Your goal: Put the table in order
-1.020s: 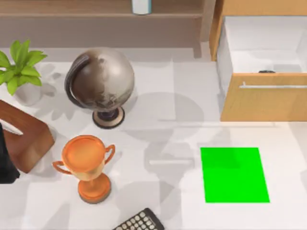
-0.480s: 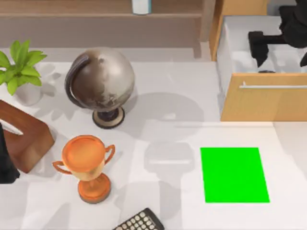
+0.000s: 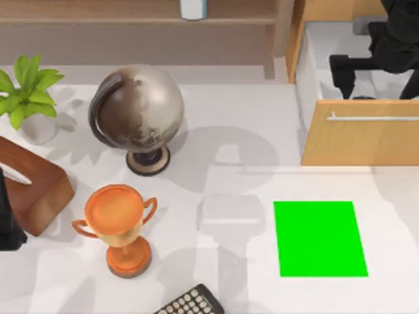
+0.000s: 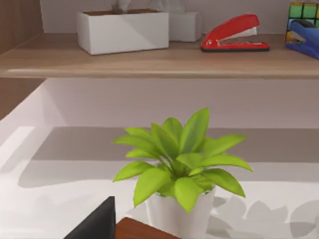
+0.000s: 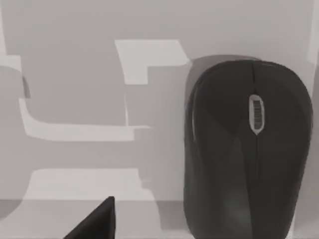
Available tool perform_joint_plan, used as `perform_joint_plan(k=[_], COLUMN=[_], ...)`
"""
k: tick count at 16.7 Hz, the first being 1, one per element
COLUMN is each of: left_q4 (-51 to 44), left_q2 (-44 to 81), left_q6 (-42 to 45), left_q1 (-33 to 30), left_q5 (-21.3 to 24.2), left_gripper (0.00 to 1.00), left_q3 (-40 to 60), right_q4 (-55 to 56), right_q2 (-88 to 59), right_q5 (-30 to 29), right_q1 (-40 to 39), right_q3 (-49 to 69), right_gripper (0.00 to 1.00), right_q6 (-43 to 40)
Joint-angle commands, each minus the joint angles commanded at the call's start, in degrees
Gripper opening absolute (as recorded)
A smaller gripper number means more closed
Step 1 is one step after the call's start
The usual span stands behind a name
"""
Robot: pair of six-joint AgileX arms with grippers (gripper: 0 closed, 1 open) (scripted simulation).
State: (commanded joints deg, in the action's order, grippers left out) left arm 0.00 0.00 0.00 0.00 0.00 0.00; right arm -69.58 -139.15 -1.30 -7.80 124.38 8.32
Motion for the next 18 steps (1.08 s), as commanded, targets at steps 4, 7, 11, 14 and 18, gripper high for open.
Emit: perform_joint_plan(k=[4, 7, 11, 14, 18], left_q4=[0.0, 0.0, 0.0, 0.0, 0.0], left_q2=[0.0, 0.0, 0.0, 0.0, 0.0], left_q6=[0.0, 0.0, 0.0, 0.0, 0.0], left_q1=[0.0, 0.0, 0.0, 0.0, 0.0], left_q5=[0.0, 0.0, 0.0, 0.0, 0.0], left_gripper=[1.0, 1.0, 1.0, 1.0, 1.0], left_q3=[0.0, 0.0, 0.0, 0.0, 0.0], right_q4=[-0.17, -1.84, -4.78, -5.99, -3.11], right_q2=[0.37, 2.23, 5.04, 6.59, 5.2], right_q5=[0.01, 0.24, 0.34, 0.08, -0.15], right_q1=[0.21, 0.32, 0.71, 0.89, 0.08], right_q3=[-0.32, -0.69, -0.16, -0.58, -2.26], right_gripper=[1.0, 1.0, 1.0, 1.0, 1.0], right_q6=[-0.09, -0.52, -1.23, -1.09, -0.19])
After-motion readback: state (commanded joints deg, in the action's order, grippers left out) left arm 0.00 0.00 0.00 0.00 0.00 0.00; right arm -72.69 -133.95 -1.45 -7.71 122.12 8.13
